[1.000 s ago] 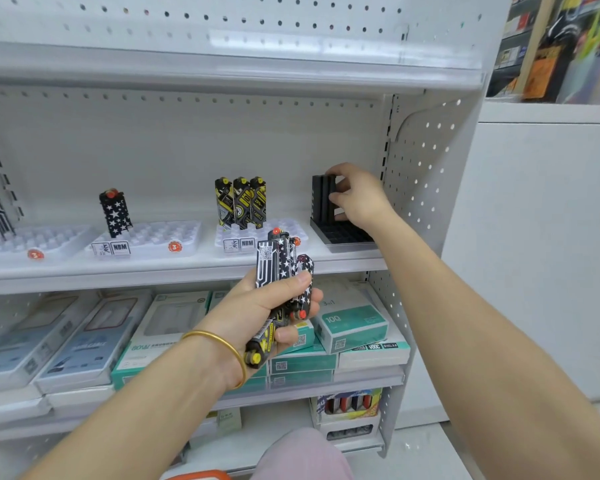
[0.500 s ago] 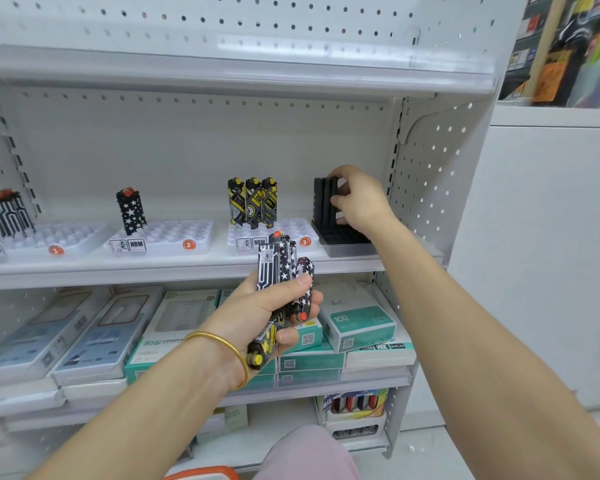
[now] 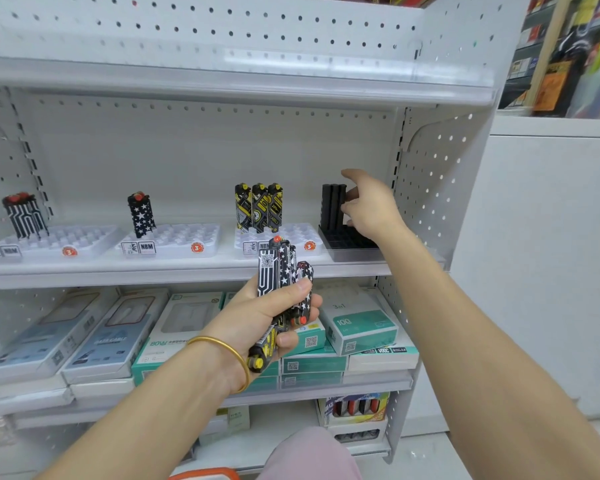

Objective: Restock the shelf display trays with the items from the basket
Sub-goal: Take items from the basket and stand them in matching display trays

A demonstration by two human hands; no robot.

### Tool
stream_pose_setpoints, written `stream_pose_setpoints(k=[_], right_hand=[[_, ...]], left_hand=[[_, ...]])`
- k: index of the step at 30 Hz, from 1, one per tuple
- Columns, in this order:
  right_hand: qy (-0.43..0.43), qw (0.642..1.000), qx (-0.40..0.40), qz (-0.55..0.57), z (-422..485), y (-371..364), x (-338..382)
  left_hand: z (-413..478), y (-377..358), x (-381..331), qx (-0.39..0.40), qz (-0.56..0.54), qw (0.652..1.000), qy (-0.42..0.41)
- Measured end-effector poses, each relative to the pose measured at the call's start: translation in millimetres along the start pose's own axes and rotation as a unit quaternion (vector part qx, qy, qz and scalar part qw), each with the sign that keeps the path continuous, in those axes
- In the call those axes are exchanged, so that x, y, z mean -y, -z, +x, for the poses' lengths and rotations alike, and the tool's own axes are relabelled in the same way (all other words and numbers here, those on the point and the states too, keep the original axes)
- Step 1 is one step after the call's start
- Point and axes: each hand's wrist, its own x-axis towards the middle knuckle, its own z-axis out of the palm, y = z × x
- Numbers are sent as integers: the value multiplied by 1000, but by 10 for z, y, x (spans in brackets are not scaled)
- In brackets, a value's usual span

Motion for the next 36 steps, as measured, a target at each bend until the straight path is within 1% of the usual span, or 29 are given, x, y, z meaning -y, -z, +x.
stream_pose_setpoints(k=[3,4,5,6,8,11,13,15,18,20,22,23,25,28,31,32,33,36], right_hand=[[21,997,-73,11,-221,120,124],[34,995,-89,41,-338,144,200],[42,992,-84,87,-482,160,288],[44,988,-56,139,-638,156,373],[41,978,39,202,-952,110,529],[47,967,181,170,-1211,-57,662],[50,958,237,152,-1261,-188,716],[50,952,249,170,-1275,-278,769],[20,934,231,273,-1283,-371,841],[0,919,218,328,-1311,-448,895],[-8,903,228,364,-1379,-552,958],[-6,899,238,367,-1422,-612,986],[16,906,264,331,-1504,-737,1042],[83,920,299,237,-1589,-948,1129],[157,935,301,107,-1619,-1137,1233],[158,936,300,90,-1615,-1182,1268],[144,936,305,99,-1601,-1219,1300],[76,918,346,179,-1555,-1300,1373]], left_hand=[[-29,67,20,6,-10,1000,-4],[-44,101,29,8,-14,1000,-6],[-61,140,41,10,-18,1000,-9],[-78,182,53,13,-19,1000,-12],[-115,272,74,19,-20,999,-22],[-163,406,74,15,-23,999,-33],[-199,483,57,16,-32,999,-41],[-242,563,38,17,-44,998,-41],[-324,721,-11,5,-62,998,-27],[-388,859,-60,-12,-75,997,-25],[-454,1015,-109,-42,-92,994,-32],[-489,1094,-130,-58,-93,993,-41],[-560,1246,-156,-95,-74,991,-57],[-649,1462,-170,-140,-48,987,-56],[-698,1671,-178,-154,-37,986,-43],[-704,1729,-181,-151,-37,987,-39],[-708,1784,-187,-149,-41,987,-37],[-682,1938,-232,-149,-46,987,-47]])
